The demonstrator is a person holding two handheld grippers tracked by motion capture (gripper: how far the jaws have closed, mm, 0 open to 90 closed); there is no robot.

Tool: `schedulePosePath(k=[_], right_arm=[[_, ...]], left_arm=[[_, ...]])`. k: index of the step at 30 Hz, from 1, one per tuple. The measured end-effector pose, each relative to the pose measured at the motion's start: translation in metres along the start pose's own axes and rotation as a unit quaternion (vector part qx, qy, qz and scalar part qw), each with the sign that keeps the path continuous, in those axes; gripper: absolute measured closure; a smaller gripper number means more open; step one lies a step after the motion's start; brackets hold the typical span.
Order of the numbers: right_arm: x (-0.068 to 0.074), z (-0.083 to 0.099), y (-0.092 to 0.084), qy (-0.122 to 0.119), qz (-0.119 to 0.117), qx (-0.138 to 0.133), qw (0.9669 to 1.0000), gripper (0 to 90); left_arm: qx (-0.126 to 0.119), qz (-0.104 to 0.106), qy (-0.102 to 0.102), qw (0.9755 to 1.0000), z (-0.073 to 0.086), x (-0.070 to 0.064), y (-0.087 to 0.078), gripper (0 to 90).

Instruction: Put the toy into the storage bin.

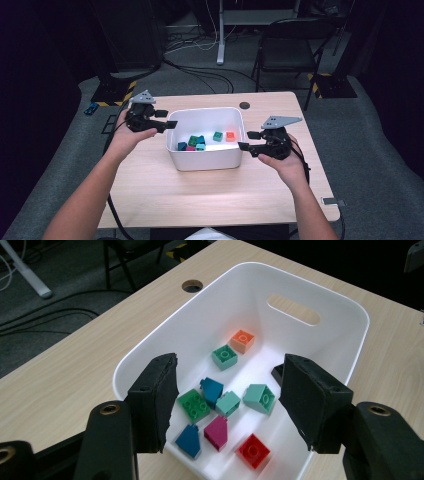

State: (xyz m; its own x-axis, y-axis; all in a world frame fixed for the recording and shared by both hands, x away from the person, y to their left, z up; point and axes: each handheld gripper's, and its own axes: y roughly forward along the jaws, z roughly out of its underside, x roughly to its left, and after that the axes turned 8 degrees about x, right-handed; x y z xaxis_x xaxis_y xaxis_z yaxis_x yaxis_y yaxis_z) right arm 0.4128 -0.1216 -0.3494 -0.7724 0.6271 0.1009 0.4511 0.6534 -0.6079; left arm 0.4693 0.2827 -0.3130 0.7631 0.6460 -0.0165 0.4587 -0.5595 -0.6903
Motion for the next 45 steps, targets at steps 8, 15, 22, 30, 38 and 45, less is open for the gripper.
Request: schedulePosePath(k=[8, 15, 22, 30, 38, 45], right_arm=[[0.002, -0.003, -0.004, -0.001, 0.002, -0.003, 1.0, 44.7], [-0.002, -0.001, -0.007, 0.003, 0.015, 0.005, 0.9999, 44.7], [-0.011, 0.018, -0.009, 0.017, 0.033, 0.024, 0.999, 44.3], [-0.021, 0.048, -0.006, 0.03, 0.064, 0.046, 0.9965, 42.1], [-0.032, 0.081, 0.003, 0.055, 0.091, 0.049, 0.9932, 41.3], [-0.039, 0.099, 0.012, 0.06, 0.102, 0.048, 0.9918, 40.9]], left_arm=[[-0.012, -0.014, -0.016, 0.9997, 0.033, 0.004, -0.019, 39.3], [-0.019, -0.021, -0.036, 0.9989, 0.066, 0.01, -0.023, 38.9], [-0.025, -0.024, -0.066, 0.9972, 0.1, 0.015, -0.018, 38.7], [-0.026, -0.047, -0.094, 0.9942, 0.137, 0.018, -0.009, 37.8], [-0.027, -0.058, -0.128, 0.9897, 0.164, 0.018, 0.006, 36.8], [-0.025, -0.062, -0.141, 0.9877, 0.18, 0.015, 0.024, 36.7]])
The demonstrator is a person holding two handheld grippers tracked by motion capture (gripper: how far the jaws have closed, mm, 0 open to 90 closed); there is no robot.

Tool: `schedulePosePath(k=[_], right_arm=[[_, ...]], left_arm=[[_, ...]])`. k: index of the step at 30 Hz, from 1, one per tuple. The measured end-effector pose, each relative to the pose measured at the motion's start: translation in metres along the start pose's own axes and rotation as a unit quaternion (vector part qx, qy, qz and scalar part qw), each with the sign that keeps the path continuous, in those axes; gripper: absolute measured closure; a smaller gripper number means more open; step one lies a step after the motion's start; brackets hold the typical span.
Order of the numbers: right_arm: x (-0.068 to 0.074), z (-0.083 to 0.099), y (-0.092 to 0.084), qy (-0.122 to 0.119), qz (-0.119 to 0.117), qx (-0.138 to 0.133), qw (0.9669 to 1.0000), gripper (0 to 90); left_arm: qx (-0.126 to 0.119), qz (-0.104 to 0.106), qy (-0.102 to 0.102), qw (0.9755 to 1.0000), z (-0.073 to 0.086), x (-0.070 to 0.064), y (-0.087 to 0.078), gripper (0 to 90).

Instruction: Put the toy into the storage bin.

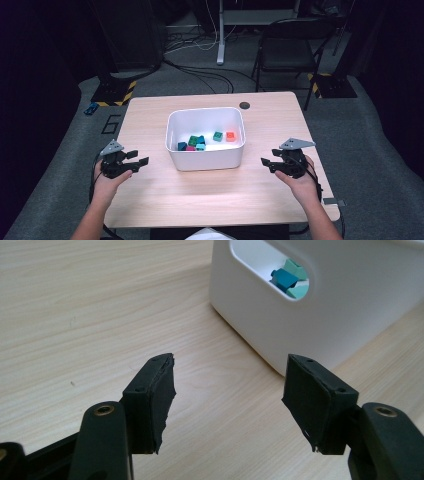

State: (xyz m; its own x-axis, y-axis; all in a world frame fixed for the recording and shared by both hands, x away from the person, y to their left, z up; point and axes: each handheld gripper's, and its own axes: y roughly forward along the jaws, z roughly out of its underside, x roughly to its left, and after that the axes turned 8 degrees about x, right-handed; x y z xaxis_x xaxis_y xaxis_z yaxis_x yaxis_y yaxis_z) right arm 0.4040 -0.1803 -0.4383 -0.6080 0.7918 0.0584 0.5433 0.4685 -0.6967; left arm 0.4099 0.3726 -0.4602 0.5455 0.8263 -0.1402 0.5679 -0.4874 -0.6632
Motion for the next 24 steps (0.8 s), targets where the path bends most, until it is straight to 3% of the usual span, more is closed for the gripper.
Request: schedulePosePath(k=[6, 11, 20, 24], right_arm=[[-0.002, 0.01, 0.008, -0.001, 0.01, -0.005, 0.9999, 40.2], [-0.009, 0.019, 0.014, 0.017, 0.018, -0.004, 0.9997, 40.0], [-0.014, 0.034, 0.031, 0.033, 0.026, 0.017, 0.999, 39.1], [-0.014, 0.04, 0.039, 0.044, 0.023, 0.037, 0.9981, 38.8]], left_arm=[[0.013, -0.003, 0.006, 0.9999, 0.011, 0.0, 0.016, 36.3], [0.032, -0.007, 0.018, 0.9993, 0.019, 0.001, 0.027, 36.3], [0.056, -0.009, 0.004, 0.9984, 0.029, 0.008, 0.042, 36.3], [0.064, -0.012, 0.007, 0.9979, 0.029, 0.009, 0.047, 35.3]])
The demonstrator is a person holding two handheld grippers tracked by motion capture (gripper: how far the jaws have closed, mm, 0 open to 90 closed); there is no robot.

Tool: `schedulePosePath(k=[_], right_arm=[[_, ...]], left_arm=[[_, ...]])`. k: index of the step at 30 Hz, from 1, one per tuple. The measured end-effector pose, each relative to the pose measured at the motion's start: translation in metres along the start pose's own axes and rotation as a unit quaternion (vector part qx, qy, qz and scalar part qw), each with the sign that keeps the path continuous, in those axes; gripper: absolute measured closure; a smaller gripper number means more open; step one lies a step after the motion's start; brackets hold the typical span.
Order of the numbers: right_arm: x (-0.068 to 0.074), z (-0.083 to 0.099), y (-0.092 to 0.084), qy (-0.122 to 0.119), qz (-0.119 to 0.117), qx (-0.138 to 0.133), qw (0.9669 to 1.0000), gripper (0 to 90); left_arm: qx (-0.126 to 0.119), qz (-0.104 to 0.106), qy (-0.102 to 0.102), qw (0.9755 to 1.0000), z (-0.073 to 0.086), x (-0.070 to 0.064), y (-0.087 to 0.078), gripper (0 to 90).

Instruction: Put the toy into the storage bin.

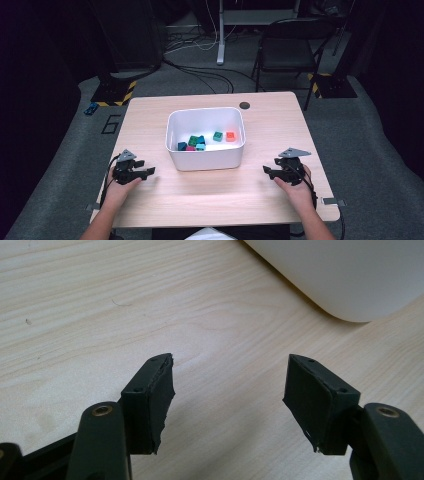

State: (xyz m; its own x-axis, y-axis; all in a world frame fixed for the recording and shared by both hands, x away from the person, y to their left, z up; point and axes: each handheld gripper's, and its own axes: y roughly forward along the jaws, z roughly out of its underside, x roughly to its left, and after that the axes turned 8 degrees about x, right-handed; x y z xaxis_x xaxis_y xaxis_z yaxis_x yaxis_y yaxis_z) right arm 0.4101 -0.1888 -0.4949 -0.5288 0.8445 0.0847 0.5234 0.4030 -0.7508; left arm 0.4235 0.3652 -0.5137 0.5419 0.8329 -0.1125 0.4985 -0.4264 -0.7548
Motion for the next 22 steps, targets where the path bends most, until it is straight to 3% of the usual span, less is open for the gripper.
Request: schedulePosePath(k=[11, 16, 18, 22], right_arm=[[-0.003, 0.006, 0.006, 0.022, 0.01, 0.005, 0.9997, 36.1], [-0.003, 0.009, 0.003, 0.023, 0.019, 0.004, 0.9996, 35.1], [-0.003, 0.011, 0.002, 0.03, 0.017, 0.009, 0.9994, 33.9], [-0.007, 0.017, -0.007, 0.044, 0.025, 0.0, 0.9987, 32.1]], left_arm=[[0.02, -0.003, 0.007, 0.9998, -0.001, 0.002, 0.008, 32.7], [0.012, 0.0, -0.008, 0.9999, -0.002, 0.002, 0.006, 30.8], [0.01, 0.009, -0.012, 0.9998, -0.003, 0.002, 0.006, 30.3], [0.012, 0.006, -0.014, 0.9998, -0.007, 0.001, 0.005, 27.7]])
